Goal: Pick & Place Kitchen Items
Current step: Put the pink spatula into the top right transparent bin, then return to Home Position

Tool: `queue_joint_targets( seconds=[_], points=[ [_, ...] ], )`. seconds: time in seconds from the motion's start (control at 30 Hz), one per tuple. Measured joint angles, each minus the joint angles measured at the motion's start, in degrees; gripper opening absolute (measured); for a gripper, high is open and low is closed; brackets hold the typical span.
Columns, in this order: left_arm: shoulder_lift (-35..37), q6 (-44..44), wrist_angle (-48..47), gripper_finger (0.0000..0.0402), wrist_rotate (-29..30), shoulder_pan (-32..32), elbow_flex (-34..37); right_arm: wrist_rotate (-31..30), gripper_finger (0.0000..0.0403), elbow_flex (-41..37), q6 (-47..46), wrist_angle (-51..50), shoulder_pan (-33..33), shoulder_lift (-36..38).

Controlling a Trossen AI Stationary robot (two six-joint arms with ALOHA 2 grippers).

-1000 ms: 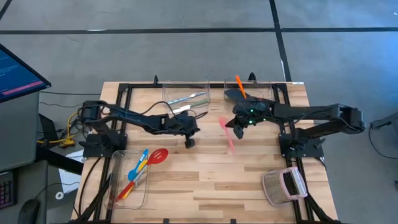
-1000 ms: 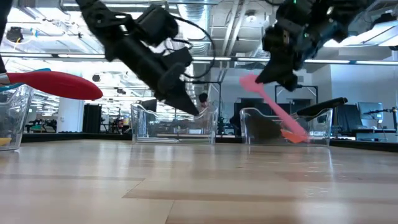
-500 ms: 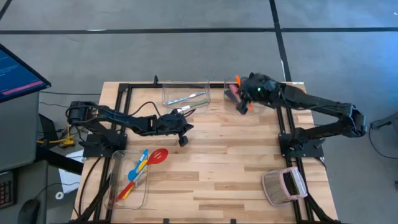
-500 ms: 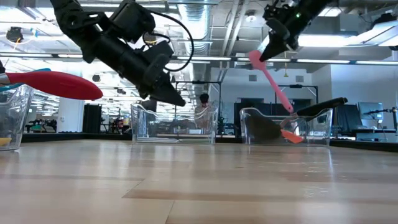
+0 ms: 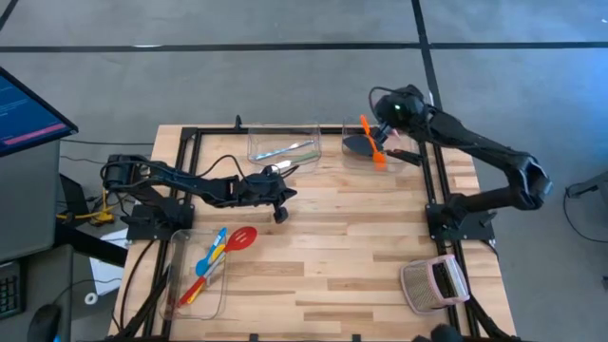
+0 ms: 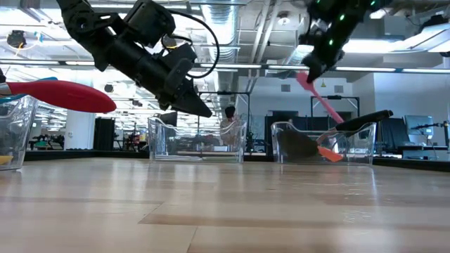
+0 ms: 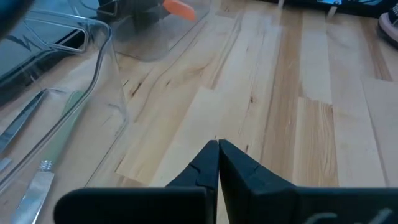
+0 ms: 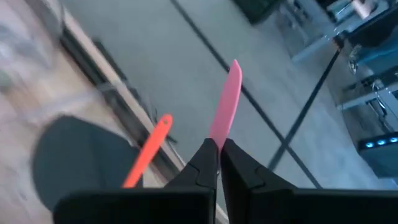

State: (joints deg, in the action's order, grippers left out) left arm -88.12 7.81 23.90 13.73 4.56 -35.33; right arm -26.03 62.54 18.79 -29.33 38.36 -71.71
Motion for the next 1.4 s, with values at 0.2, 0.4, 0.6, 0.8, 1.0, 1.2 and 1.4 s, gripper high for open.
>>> queue_joint_targets(
  seconds=[0.2,0.4,0.6,0.8,1.0,1.2,1.4],
  points=[
    [0.00,0.00,0.24,0.0002,0.05,0.02,0.00,-2.17,0.0000,-0.04,6.85,0.33,2.18,-8.89],
    [0.00,-0.01,0.27,0.0002,0.27,0.02,0.00,0.95,0.0000,-0.04,9.88,-1.74,2.18,-14.61],
    [0.00,-0.02,0.43,0.0002,0.29,0.01,0.00,2.74,0.0024,-0.04,9.09,-2.37,1.26,-15.72],
    [0.00,-0.02,0.68,0.0002,0.27,0.02,0.00,-5.12,0.0087,1.50,8.74,-1.24,-2.10,-13.96],
    [0.00,-1.33,0.79,0.0004,0.24,0.02,0.00,-7.39,0.0131,4.22,8.33,-2.67,-5.51,-10.77],
    [5.37,-7.98,0.57,0.0004,4.10,0.00,0.38,-6.15,0.0067,8.92,1.79,-14.92,-11.92,-3.27],
    [18.55,-13.20,0.69,0.0003,4.57,-0.26,4.23,11.38,0.0013,7.87,-6.78,-20.21,-15.65,7.63]
  ],
)
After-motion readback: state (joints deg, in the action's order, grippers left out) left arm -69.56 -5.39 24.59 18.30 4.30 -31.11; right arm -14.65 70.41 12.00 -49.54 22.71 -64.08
